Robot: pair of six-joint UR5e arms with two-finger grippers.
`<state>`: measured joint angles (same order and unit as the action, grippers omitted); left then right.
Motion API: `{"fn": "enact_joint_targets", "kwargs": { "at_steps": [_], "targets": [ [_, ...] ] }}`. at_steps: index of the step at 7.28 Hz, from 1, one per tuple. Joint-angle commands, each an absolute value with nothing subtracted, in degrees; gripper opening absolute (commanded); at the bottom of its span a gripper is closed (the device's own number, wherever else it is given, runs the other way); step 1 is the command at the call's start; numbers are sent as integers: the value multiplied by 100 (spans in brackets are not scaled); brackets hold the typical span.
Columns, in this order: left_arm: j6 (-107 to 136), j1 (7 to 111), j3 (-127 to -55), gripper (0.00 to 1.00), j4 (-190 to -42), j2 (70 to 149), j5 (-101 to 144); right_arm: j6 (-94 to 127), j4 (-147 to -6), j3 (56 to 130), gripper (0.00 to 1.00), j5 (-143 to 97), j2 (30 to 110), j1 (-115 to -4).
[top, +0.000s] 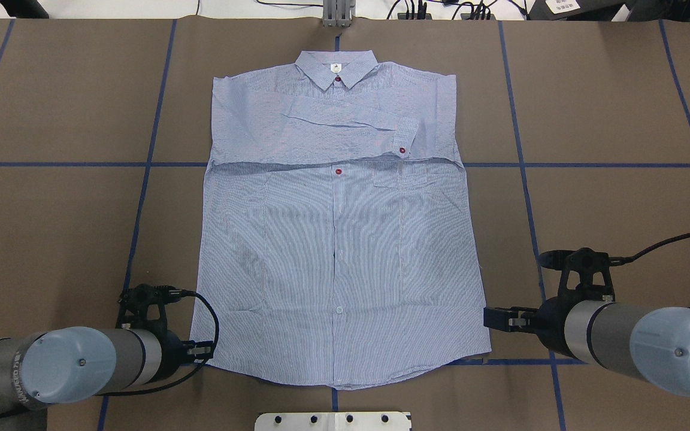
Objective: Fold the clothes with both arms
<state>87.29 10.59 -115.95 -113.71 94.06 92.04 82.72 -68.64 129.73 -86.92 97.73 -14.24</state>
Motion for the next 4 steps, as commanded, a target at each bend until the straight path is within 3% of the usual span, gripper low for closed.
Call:
{"fn": "enact_joint_targets", "kwargs": {
  "at_steps": [1,2,4],
  "targets": [
    [8736,1063,-11610,11,-11364,9413,9281,8271,-6856,12973,100,-8692,9773,-1424],
    [8745,1072,-11610,0,-11364,9413,9273,8271,-6864,12973,100,-8692,9773,-1406],
    [8745,1081,-11637,0,-11364,9413,9281,8271,-6864,12964,100,-8692,9773,-1406]
  ]
}}
